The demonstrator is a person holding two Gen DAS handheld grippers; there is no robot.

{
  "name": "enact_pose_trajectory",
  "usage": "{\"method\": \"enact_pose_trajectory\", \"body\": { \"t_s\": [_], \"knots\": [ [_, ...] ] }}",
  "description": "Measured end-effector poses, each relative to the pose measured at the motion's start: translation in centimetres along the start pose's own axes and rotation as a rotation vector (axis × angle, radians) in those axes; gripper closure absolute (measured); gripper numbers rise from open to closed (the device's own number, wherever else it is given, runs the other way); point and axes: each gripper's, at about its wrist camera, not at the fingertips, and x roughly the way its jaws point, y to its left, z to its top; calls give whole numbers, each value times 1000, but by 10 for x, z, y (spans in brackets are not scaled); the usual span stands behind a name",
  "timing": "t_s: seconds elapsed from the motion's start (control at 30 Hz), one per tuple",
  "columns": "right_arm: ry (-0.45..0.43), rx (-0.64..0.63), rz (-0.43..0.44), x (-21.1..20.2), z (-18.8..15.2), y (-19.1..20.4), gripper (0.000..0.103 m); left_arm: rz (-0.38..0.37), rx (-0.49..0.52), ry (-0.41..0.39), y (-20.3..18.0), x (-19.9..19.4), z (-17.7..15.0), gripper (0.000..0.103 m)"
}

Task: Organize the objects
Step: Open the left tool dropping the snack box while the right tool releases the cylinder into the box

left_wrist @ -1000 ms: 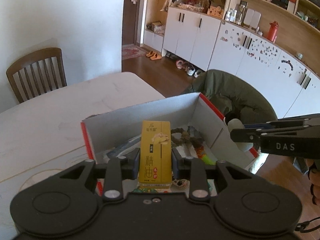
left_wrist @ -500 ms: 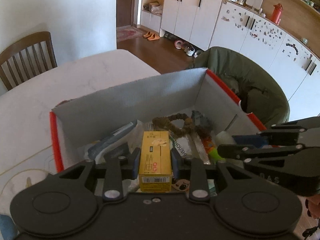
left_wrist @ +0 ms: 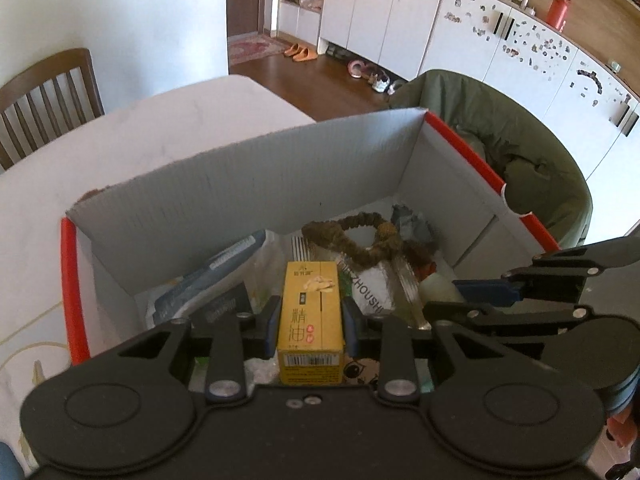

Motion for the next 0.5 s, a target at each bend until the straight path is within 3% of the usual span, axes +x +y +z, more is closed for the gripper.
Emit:
{"method": "enact_pose_trajectory", "body": {
  "t_s": [0.33,0.5],
  "knots": [
    [-15,14,41,-4,0,-4,81,-3,-5,61,2,8,-3,73],
    [-56,25,59,-18,-1,-6,63,-1,12,45,0,-1,-5,64]
  ]
}}
